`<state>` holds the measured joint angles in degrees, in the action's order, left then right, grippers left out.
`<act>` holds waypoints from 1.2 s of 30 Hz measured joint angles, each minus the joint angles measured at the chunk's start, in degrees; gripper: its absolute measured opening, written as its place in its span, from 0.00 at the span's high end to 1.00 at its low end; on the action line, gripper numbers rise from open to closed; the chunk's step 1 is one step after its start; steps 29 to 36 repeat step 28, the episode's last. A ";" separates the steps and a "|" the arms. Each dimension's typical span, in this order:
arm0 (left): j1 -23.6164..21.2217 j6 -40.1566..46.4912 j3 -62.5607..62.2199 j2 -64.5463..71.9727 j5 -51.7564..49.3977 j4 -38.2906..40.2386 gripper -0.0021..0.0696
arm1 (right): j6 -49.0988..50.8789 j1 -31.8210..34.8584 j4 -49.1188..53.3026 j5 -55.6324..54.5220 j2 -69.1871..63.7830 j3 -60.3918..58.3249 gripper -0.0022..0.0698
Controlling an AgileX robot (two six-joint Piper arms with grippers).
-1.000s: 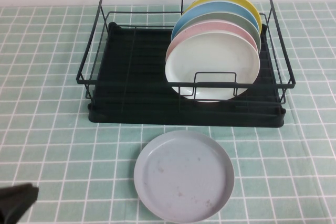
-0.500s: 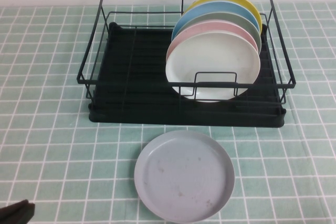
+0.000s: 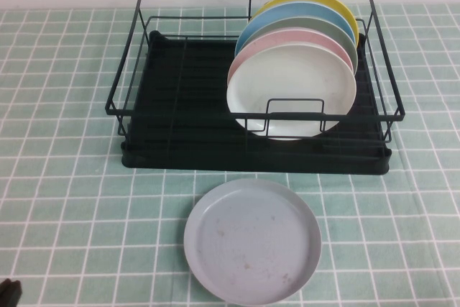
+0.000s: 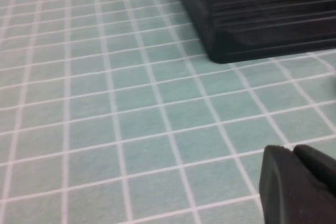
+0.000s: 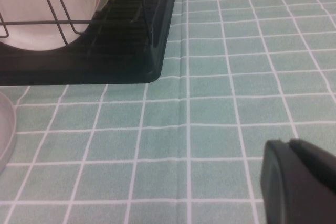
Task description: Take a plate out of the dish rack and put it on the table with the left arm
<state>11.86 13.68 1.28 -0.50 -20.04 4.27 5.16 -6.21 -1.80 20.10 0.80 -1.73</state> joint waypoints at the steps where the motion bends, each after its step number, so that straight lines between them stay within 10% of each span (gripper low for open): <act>1: -1.40 0.00 0.00 0.00 0.00 0.00 0.97 | 0.00 0.00 0.00 0.00 0.00 0.00 1.00; 36: -5.61 -0.09 0.00 0.00 0.00 0.00 0.97 | 0.00 0.00 0.00 0.00 0.00 0.00 1.00</act>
